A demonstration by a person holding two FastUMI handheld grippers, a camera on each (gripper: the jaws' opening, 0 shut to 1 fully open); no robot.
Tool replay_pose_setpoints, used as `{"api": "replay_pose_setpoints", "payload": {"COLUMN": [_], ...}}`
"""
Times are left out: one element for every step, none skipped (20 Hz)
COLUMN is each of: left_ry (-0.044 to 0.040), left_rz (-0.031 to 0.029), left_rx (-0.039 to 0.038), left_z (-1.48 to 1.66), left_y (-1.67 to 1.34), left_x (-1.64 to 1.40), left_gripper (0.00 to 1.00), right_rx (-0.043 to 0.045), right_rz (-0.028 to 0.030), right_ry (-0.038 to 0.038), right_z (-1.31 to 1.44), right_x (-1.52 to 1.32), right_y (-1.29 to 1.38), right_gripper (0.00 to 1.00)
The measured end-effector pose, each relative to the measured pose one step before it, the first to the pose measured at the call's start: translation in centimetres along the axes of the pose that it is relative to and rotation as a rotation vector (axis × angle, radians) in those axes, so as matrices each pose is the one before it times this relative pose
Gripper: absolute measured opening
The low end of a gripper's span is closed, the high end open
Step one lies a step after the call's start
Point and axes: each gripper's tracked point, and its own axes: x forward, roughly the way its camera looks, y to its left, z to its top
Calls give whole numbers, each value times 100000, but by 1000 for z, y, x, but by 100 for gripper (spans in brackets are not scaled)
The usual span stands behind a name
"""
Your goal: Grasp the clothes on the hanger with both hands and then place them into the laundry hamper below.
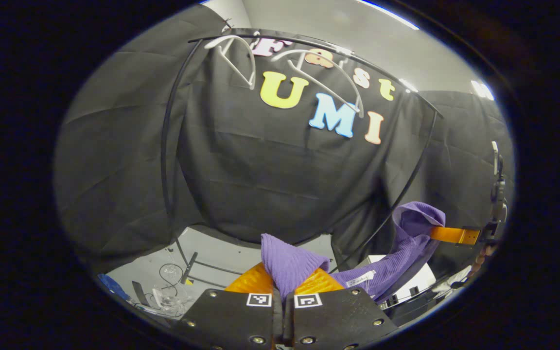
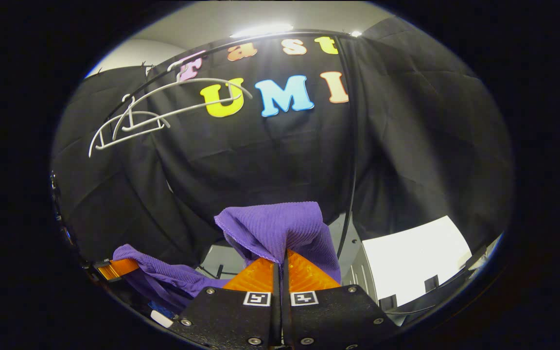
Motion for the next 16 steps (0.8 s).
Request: {"api": "replay_pose_setpoints", "payload": {"left_ry": [1782, 1571, 1418, 1740, 2837, 2566, 2556, 1864, 1215, 802, 492, 263, 709, 1584, 1763, 1279], "left_rz": [-354, -383, -167, 17, 1073, 645, 697, 563, 262, 871, 807, 159, -424, 957, 576, 187], "left_rx": [653, -185, -624, -562, -186, 5, 38, 43, 537, 1057, 1033, 35, -558, -1011, -1838, -2190], "left_z": [-1020, -890, -958, -650, -859, -885, -628, -298, -342, -298, -366, -297, -283, -641, -722, -583], "left_y": [-33, -68, -117, -53, 125, 134, 76, -261, -248, -9, 5, -200, -252, 30, 132, -164], "left_x": [161, 253, 394, 385, 498, 613, 554, 547, 322, 329, 523, 494, 525, 366, 455, 317], "left_gripper": [2, 6, 6, 6, 2, 2, 6, 2, 2, 2, 2, 2, 2, 6, 2, 2], "right_rx": [814, 71, -388, -845, 49, 1780, 2299, 1936, 1464, 1462, 596, -333, -727, -632, 29, 365], "right_rz": [1288, 987, 166, 30, 309, 938, 1311, 729, 259, 216, 365, -92, -87, -384, -347, -139], "right_ry": [2551, 2092, 1118, 1246, 2702, 3801, 2872, 2500, 2232, 2185, 1928, 1505, 1297, 1817, 1660, 949], "right_z": [-1003, -1006, -831, -858, -1190, -1321, -1124, -960, -719, -714, -609, -700, -811, -1181, -855, -557], "right_x": [259, 348, 369, 536, 698, 599, 775, 660, 507, 566, 411, 144, -30, 187, 281, 281], "right_y": [323, 312, 181, 121, 303, 382, 374, 191, 30, -154, -383, -449, -495, -548, -450, -266], "right_gripper": [1, 1, 1, 1, 1, 1, 1, 1, 1, 1, 1, 1, 1, 0, 1, 1]}}
